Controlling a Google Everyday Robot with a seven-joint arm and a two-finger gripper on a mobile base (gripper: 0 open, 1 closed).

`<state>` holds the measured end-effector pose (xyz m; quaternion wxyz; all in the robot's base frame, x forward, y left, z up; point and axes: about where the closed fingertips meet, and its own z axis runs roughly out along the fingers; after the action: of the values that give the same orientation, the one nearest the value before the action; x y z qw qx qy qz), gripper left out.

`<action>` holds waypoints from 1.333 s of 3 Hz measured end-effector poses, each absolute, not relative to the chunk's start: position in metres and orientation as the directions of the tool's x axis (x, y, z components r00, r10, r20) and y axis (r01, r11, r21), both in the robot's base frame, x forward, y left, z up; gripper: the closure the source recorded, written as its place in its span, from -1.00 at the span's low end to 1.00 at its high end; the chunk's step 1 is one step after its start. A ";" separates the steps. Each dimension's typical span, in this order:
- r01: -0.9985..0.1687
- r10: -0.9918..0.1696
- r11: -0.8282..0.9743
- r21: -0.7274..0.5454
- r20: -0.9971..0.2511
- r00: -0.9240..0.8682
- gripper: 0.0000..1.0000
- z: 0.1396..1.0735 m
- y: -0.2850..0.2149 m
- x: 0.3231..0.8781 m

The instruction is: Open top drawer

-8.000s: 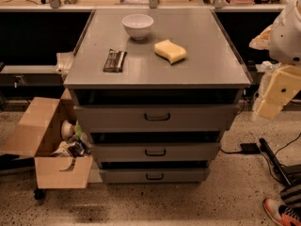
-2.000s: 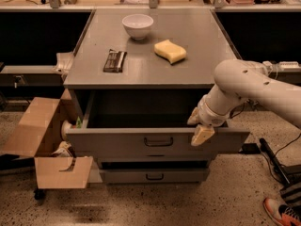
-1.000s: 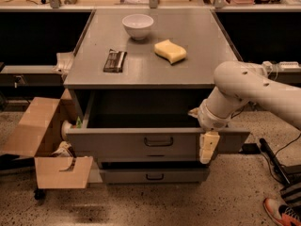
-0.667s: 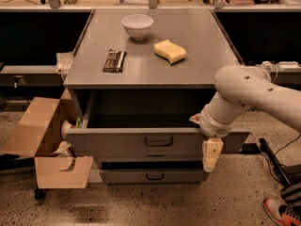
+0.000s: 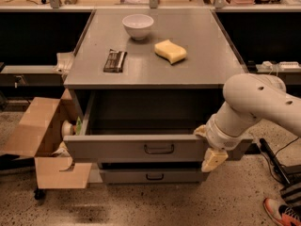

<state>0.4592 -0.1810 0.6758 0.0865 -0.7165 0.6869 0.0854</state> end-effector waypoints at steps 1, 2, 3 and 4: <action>-0.999 -0.970 -0.038 -0.028 -0.240 0.044 0.23 0.683 -0.188 0.447; -0.998 -0.968 -0.042 -0.048 -0.244 0.053 0.70 0.689 -0.193 0.441; -0.998 -0.968 -0.043 -0.050 -0.245 0.054 0.81 0.690 -0.194 0.440; -0.998 -0.968 -0.043 -0.050 -0.245 0.054 0.38 0.690 -0.194 0.440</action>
Offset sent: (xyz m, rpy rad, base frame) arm -0.0252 -0.0190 0.0210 0.0140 -0.0641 0.0048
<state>0.4399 -0.1937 0.6902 0.1032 -0.7186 0.6840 0.0719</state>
